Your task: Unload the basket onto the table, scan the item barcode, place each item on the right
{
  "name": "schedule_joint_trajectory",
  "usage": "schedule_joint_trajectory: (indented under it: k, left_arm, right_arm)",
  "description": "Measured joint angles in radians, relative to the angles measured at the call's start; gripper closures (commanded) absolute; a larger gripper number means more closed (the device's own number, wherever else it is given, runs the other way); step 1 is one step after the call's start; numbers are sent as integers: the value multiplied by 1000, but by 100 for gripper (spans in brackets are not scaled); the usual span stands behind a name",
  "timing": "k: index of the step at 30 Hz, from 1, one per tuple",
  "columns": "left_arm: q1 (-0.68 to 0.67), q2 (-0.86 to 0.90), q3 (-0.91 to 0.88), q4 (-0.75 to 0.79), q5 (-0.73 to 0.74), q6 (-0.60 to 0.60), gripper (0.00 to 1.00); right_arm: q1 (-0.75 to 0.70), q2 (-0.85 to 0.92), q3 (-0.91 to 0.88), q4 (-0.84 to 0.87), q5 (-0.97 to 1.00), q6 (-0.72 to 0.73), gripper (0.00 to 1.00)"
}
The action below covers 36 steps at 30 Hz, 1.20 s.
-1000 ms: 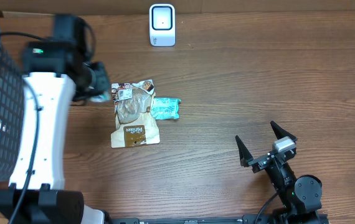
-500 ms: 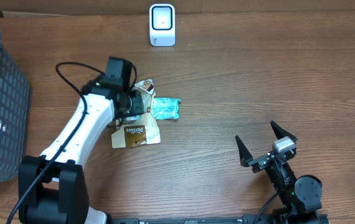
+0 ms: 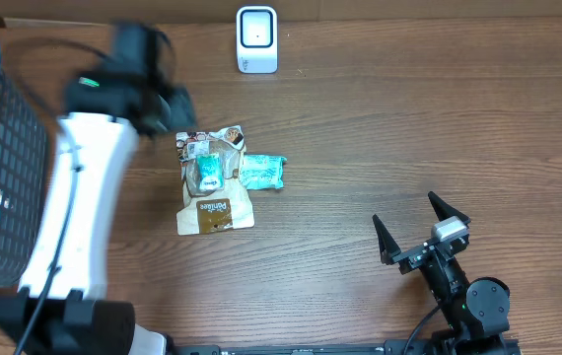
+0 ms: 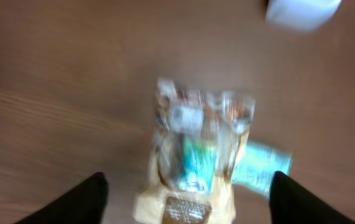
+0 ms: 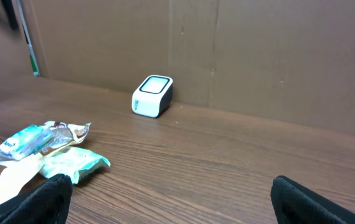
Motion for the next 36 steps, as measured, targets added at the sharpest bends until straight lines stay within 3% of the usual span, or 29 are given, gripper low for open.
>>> schedule_joint_trajectory:
  k: [7,16,23,36]
  left_arm:
    - [232,-15,455,-168,-77,8,20]
    - [648,-16,531,-293,-95,-11,21]
    - [872,-9,357,-138,-79,-69,20]
    - [965,20,-198,360,-42,-50,13]
  right_arm:
    - [0,0,0,0,0,0,0]
    - [0,0,0,0,0,0,0]
    - [0,0,0,0,0,0,0]
    - [0,0,0,-1,0,0,0]
